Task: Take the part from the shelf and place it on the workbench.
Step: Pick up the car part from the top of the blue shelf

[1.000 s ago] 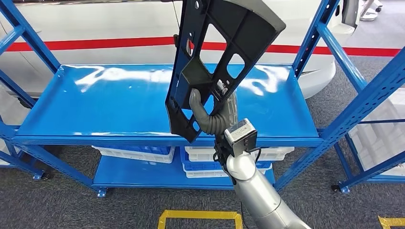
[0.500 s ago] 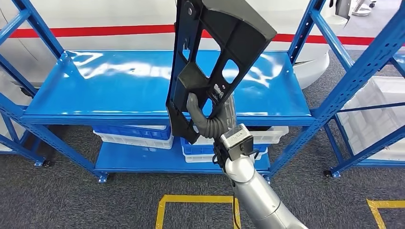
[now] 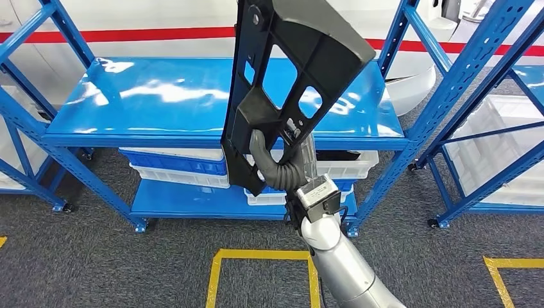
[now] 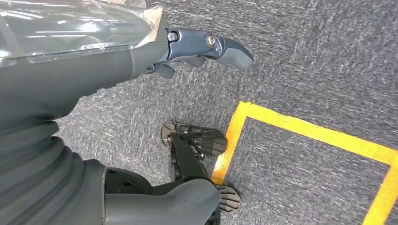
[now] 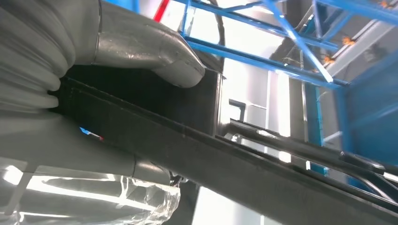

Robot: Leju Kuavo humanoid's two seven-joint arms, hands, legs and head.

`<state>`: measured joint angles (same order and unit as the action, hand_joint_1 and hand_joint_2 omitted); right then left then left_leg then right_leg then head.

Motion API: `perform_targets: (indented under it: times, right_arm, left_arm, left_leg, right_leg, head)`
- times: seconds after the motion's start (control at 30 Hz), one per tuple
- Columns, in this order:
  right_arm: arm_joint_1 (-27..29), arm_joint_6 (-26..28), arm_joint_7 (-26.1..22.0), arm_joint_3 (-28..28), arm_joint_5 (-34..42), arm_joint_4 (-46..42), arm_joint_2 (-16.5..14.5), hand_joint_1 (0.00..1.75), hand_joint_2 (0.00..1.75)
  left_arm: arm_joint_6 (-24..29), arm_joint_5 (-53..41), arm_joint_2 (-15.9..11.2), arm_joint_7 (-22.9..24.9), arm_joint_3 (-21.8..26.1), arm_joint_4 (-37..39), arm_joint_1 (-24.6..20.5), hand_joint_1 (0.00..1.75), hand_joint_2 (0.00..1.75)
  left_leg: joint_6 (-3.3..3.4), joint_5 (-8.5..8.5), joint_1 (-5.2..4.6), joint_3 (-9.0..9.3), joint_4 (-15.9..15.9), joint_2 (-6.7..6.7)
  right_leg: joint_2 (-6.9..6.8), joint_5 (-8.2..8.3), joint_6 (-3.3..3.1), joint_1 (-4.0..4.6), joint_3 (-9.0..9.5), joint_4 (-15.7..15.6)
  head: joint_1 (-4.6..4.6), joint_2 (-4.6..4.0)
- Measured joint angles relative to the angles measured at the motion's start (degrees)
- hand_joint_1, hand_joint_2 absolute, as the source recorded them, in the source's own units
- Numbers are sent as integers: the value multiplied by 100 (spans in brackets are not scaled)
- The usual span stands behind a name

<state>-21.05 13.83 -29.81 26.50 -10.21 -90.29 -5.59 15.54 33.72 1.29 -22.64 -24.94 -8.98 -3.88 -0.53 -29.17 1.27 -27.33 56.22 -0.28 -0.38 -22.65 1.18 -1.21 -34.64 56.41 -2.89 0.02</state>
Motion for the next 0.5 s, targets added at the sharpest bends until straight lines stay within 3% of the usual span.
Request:
perform_targets:
  times: [0.07,0.1,0.17,0.23,0.27,0.3,0.33,0.4,0.43,0.5]
  right_arm:
    - [6,-4,-17,-3,0,-10,-3,175,175]
    - [12,-5,-22,-8,0,-11,-1,175,175]
    - [25,-6,-29,-22,-1,-11,6,175,175]
    - [36,-6,-43,-28,-8,-11,15,175,175]
    - [42,-5,-54,-28,-18,-11,22,175,175]
    - [46,-3,-66,-29,-30,-11,29,175,175]
    - [49,-1,-75,-28,-43,-11,36,175,175]
    - [48,5,-86,-27,-69,-14,42,175,175]
    - [47,16,-92,-26,-88,-19,40,175,175]
    - [52,66,-105,-25,-150,-32,36,175,175]
  left_arm:
    - [4,-8,2,14,-5,1,2,0,175]
    - [4,-10,8,19,-7,2,3,0,175]
    - [4,-10,15,23,-8,4,3,0,175]
    - [5,-10,14,23,-8,4,0,0,175]
    - [6,-13,15,23,-9,4,1,0,175]
    - [7,-15,18,24,-10,4,1,0,175]
    - [7,-17,24,24,-12,3,0,0,175]
    - [7,-21,39,24,-16,1,-1,0,175]
    - [7,-22,46,24,-20,0,-1,0,175]
    - [15,-27,54,22,-27,-2,0,0,175]
  left_leg:
    - [111,66,-31,-63,-46,15]
    - [184,133,-40,-118,-61,32]
    - [314,298,-51,-279,-91,67]
    - [367,453,-89,-475,-82,78]
    - [372,532,-105,-579,-75,81]
    - [371,609,-118,-686,-65,83]
    - [365,683,-128,-795,-49,84]
    - [337,808,-145,-985,2,81]
    - [315,863,-156,-1059,35,76]
    - [258,975,-171,-1133,60,64]
  right_leg:
    - [-11,69,91,-5,-31,-6]
    - [-7,-1,98,-3,-83,60]
    - [5,-424,21,9,-292,513]
    - [14,-928,-51,10,-521,1286]
    - [15,-1030,-33,10,-558,1594]
    - [15,-1011,13,13,-509,1744]
    - [15,-900,66,20,-350,1675]
    - [15,-721,101,46,223,1022]
    - [19,-754,70,74,554,557]
    - [27,-891,-7,125,888,-19]
  head:
    - [-3,0]
    - [-3,0]
    - [-8,-1]
    - [-10,-1]
    - [-10,-1]
    - [-9,0]
    - [-10,0]
    - [-9,0]
    - [-9,0]
    - [-3,0]
